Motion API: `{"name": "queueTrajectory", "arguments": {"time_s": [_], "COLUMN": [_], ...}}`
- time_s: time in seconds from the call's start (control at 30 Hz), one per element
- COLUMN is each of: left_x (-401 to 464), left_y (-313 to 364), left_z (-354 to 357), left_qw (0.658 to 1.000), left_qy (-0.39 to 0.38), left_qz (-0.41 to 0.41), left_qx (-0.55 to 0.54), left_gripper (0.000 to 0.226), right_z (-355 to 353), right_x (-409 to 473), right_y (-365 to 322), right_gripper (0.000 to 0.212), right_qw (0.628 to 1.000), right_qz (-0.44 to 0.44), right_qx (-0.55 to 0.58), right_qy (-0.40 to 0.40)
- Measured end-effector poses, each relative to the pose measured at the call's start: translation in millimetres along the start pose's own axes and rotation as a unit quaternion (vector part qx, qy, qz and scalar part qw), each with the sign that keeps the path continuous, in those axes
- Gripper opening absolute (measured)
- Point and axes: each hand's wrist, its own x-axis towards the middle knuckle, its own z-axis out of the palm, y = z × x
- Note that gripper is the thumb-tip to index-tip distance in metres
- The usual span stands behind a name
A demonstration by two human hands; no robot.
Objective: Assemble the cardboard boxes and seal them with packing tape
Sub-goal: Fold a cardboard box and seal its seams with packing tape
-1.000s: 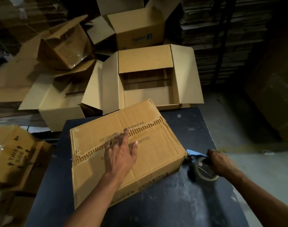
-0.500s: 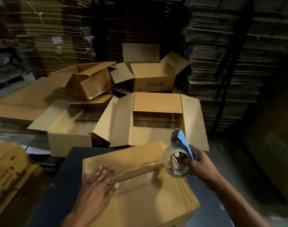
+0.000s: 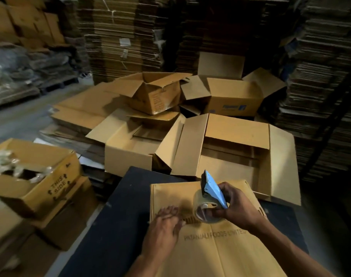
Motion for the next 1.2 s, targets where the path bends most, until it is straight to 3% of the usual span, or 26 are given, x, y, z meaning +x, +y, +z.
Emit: {"name": "queueTrajectory", "arguments": {"time_s": [0.2, 0.3, 0.4, 0.5, 0.53, 0.6, 0.7, 0.8, 0.87, 1.13, 1.2], "left_x": [4.0, 2.2, 4.6, 13.9, 15.7, 18.2, 20.0, 18.2, 16.2, 20.4, 20.6], "left_y": [-2.0, 8.0, 25.4, 43.5, 47.1, 53.5, 58.3, 54.5, 49.6, 36.8, 36.5], "left_z": [-1.2, -18.0, -44.0, -61.0, -63.0, -66.0, -71.0, -70.4, -69.8, -66.6, -66.7], "left_qw": [0.999, 0.981, 0.909, 0.763, 0.731, 0.706, 0.693, 0.729, 0.735, 0.700, 0.675], "left_qy": [0.012, 0.053, 0.113, -0.003, -0.038, -0.065, -0.046, -0.033, -0.018, -0.035, -0.022], "left_qz": [-0.008, -0.089, -0.207, -0.344, -0.360, -0.371, -0.380, -0.369, -0.376, -0.423, -0.427], "left_qx": [-0.039, -0.161, -0.345, -0.547, -0.578, -0.600, -0.611, -0.575, -0.564, -0.574, -0.602], "left_gripper": [0.031, 0.024, 0.028, 0.066, 0.073, 0.077, 0.059, 0.027, 0.016, 0.021, 0.023], "right_z": [9.1, 14.3, 15.7, 15.3, 15.6, 17.1, 19.2, 19.5, 20.7, 21.1, 18.0], "right_x": [14.0, 19.6, 22.7, 25.0, 25.8, 28.0, 30.5, 32.5, 33.2, 35.0, 33.7], "right_y": [-0.7, 1.3, 4.4, 5.8, 5.9, 7.4, 7.2, 5.9, 5.5, -2.7, -7.5], "right_gripper": [0.066, 0.066, 0.067, 0.068, 0.067, 0.067, 0.068, 0.076, 0.079, 0.078, 0.078], "right_qw": [0.997, 0.992, 0.990, 0.987, 0.986, 0.983, 0.978, 0.972, 0.969, 0.961, 0.963], "right_qz": [-0.042, -0.053, -0.062, -0.071, -0.075, -0.086, -0.101, -0.113, -0.116, -0.133, -0.133], "right_qx": [-0.067, -0.114, -0.127, -0.139, -0.143, -0.153, -0.174, -0.194, -0.206, -0.224, -0.210], "right_qy": [-0.011, -0.029, -0.030, -0.041, -0.043, -0.047, -0.053, -0.065, -0.068, -0.094, -0.100]}}
